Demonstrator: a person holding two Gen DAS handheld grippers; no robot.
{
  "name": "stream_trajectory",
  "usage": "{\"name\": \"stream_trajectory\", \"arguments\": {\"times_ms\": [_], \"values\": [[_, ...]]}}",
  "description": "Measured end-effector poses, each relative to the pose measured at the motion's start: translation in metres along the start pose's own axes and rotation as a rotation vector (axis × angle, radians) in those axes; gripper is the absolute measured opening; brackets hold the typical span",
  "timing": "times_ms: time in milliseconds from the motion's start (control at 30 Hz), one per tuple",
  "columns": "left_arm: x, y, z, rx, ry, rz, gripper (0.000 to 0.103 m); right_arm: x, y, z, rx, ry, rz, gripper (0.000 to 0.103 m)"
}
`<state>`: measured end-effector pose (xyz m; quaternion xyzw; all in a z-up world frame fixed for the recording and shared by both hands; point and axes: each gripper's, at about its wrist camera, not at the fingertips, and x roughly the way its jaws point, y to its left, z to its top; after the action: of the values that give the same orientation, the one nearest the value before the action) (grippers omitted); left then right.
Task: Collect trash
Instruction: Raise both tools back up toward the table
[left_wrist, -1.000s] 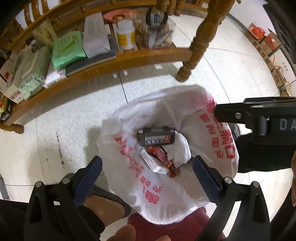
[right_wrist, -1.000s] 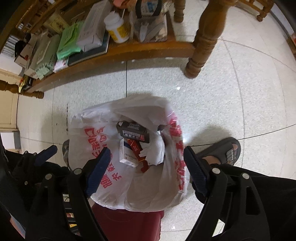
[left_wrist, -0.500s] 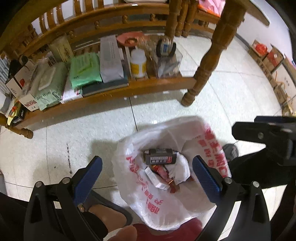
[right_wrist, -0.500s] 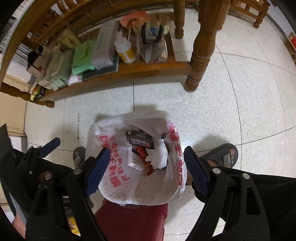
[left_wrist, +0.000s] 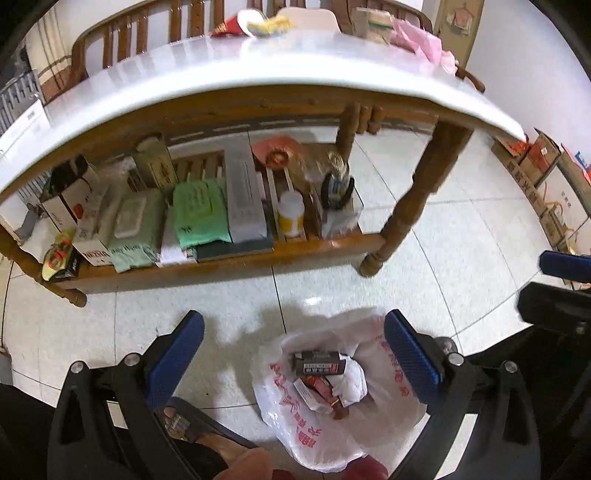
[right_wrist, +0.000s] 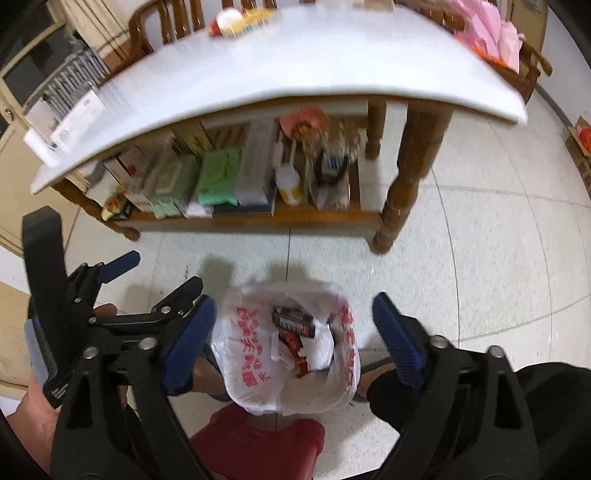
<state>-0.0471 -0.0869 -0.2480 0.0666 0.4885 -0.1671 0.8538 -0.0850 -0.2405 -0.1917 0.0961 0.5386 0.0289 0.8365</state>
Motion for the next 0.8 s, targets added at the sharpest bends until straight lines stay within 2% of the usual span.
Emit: {"name": "stream_trajectory", "arguments": {"times_ms": [133, 367, 600, 800], "values": [[-0.021, 0.008, 0.017, -0.012, -0.040, 0.003, 0.095, -0.029, 0.012, 0.014, -0.045, -0.066, -0.018, 0.096], [-0.064, 0.030, 0.058, -0.055, -0.132, 0.004, 0.095, -0.077, 0.025, 0.042, -0.077, -0.165, -0.007, 0.096], [-0.092, 0.060, 0.121, -0.062, -0.223, 0.038, 0.095, -0.109, 0.034, 0.092, -0.070, -0.220, -0.021, 0.096], [-0.103, 0.084, 0.185, -0.065, -0.274, 0.017, 0.095, -0.119, 0.049, 0.146, -0.044, -0.234, -0.034, 0.096]]}}
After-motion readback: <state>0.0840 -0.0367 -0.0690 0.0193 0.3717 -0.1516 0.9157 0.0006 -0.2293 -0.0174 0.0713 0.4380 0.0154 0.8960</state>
